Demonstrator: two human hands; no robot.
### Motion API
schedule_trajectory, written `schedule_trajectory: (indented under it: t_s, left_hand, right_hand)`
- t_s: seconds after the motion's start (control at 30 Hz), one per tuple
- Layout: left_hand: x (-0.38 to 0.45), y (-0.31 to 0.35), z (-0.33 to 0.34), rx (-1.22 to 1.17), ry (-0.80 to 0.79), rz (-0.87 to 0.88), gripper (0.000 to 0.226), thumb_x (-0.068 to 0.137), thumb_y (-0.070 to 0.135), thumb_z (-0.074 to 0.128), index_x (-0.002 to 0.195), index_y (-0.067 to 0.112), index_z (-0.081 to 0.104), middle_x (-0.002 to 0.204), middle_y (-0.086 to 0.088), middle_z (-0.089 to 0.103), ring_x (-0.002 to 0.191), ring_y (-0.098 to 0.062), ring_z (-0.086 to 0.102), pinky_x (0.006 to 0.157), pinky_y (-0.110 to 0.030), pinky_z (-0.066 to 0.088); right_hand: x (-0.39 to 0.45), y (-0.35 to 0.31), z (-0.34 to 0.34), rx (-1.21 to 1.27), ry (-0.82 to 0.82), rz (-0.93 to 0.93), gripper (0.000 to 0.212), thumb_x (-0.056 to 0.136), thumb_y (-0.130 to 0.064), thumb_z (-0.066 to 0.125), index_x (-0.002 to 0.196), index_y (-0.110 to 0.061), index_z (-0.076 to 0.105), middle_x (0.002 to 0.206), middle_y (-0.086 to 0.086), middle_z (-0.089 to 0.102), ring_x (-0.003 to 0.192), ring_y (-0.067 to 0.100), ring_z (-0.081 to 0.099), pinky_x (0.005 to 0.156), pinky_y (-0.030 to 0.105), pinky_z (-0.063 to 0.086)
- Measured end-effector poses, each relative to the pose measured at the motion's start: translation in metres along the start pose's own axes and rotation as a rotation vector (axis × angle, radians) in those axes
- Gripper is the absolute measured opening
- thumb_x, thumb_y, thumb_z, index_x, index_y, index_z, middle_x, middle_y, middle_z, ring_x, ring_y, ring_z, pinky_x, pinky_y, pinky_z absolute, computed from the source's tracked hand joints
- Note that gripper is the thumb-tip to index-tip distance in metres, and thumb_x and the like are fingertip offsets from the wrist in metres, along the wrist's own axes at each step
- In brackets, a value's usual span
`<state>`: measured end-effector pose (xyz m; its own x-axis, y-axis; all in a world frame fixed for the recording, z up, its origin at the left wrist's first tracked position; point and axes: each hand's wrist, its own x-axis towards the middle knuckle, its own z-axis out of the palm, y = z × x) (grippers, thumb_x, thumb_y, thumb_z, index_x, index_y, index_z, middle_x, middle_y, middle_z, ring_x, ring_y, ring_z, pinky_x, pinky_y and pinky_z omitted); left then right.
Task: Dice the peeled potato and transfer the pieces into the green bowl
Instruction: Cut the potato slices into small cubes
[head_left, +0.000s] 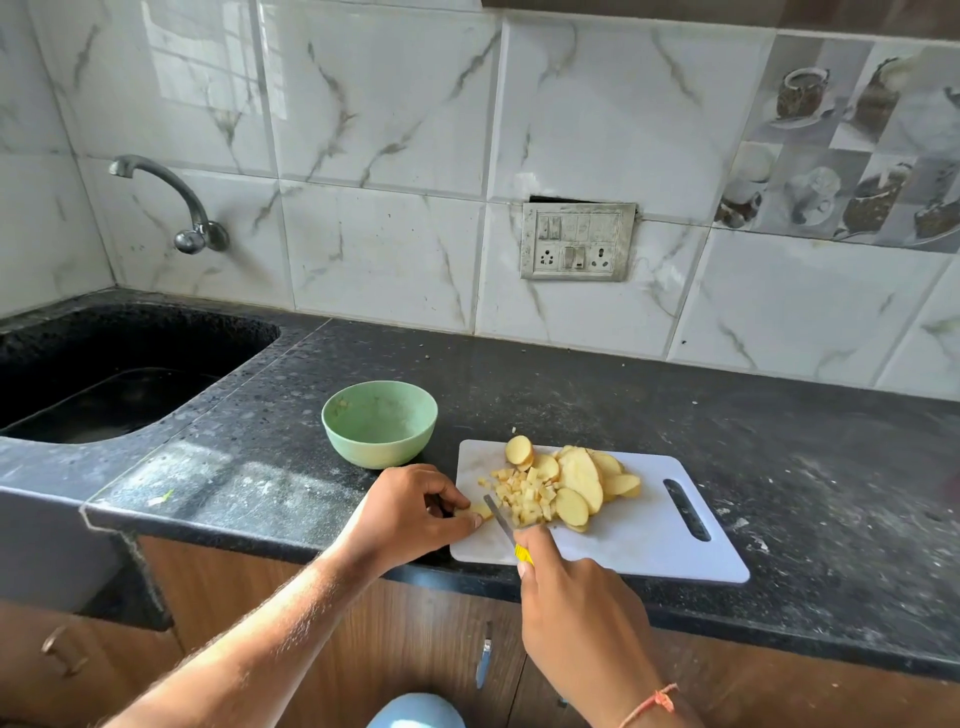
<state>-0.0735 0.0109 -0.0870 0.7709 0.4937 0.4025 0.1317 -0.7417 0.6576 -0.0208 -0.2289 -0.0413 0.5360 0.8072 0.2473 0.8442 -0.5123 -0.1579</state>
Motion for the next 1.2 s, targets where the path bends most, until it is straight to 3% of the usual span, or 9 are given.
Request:
schedule_trajectory:
  t_s: [0.23,0.4,0.6,0.7,0.87,1.0,1.2]
  left_hand:
    - [0.004,-0.003,-0.002,-0.010,-0.040,-0.017,0.018,0.073,0.043,0.094,0.081,0.032,0.083,0.080,0.017,0.074,0.075,-0.005,0.070,0.064,-0.023,0.055]
    - [0.004,-0.003,0.000,-0.010,-0.027,-0.032,0.019,0.072,0.045,0.094,0.079,0.031,0.083,0.079,0.018,0.074,0.074,-0.005,0.070,0.064,-0.025,0.056]
    - [0.002,-0.003,-0.001,-0.024,-0.039,-0.042,0.019,0.072,0.047,0.094,0.078,0.032,0.082,0.081,0.022,0.074,0.073,-0.004,0.070,0.064,-0.023,0.056]
    - [0.004,-0.004,-0.005,-0.040,-0.082,-0.056,0.020,0.073,0.047,0.094,0.081,0.033,0.083,0.082,0.021,0.074,0.074,-0.006,0.070,0.067,-0.025,0.057]
    - [0.004,-0.003,-0.010,-0.090,-0.143,-0.075,0.024,0.073,0.045,0.095,0.086,0.030,0.083,0.077,0.016,0.076,0.068,-0.003,0.067,0.063,-0.019,0.053]
    - [0.005,-0.004,-0.011,-0.104,-0.147,-0.095,0.025,0.072,0.045,0.095,0.085,0.027,0.082,0.076,0.013,0.076,0.064,0.000,0.065,0.060,-0.015,0.049]
    - [0.005,-0.003,-0.013,-0.100,-0.169,-0.096,0.021,0.074,0.040,0.095,0.085,0.027,0.082,0.077,0.016,0.077,0.065,0.000,0.066,0.060,-0.016,0.050]
  right_hand:
    - [0.017,-0.003,0.002,-0.047,-0.064,-0.012,0.022,0.108,-0.030,0.034,0.130,-0.033,0.037,0.083,0.001,0.063,0.071,0.027,0.053,0.055,0.037,0.036]
    - [0.013,0.006,0.000,-0.054,-0.119,-0.051,0.022,0.109,-0.035,0.029,0.131,-0.033,0.033,0.072,-0.003,0.047,0.067,0.026,0.048,0.045,0.031,0.024]
    - [-0.007,0.019,-0.006,-0.076,-0.188,-0.054,0.023,0.110,-0.040,0.026,0.132,-0.036,0.025,0.066,-0.003,0.043,0.065,0.029,0.046,0.058,0.039,0.035]
    - [-0.007,0.027,-0.001,-0.076,-0.109,-0.021,0.023,0.109,-0.040,0.023,0.131,-0.036,0.027,0.062,-0.004,0.043,0.051,0.017,0.038,0.047,0.033,0.025]
    - [-0.003,0.022,0.004,-0.024,-0.064,0.020,0.027,0.109,-0.041,0.026,0.136,-0.040,0.027,0.066,-0.007,0.046,0.064,0.021,0.047,0.051,0.034,0.031]
    - [0.002,0.015,0.001,0.013,-0.043,0.007,0.025,0.109,-0.040,0.026,0.134,-0.041,0.027,0.070,-0.005,0.052,0.062,0.021,0.048,0.048,0.030,0.027]
    - [0.009,0.000,0.004,-0.016,-0.089,-0.005,0.028,0.109,-0.038,0.029,0.136,-0.039,0.028,0.067,-0.006,0.041,0.063,0.021,0.045,0.045,0.028,0.023]
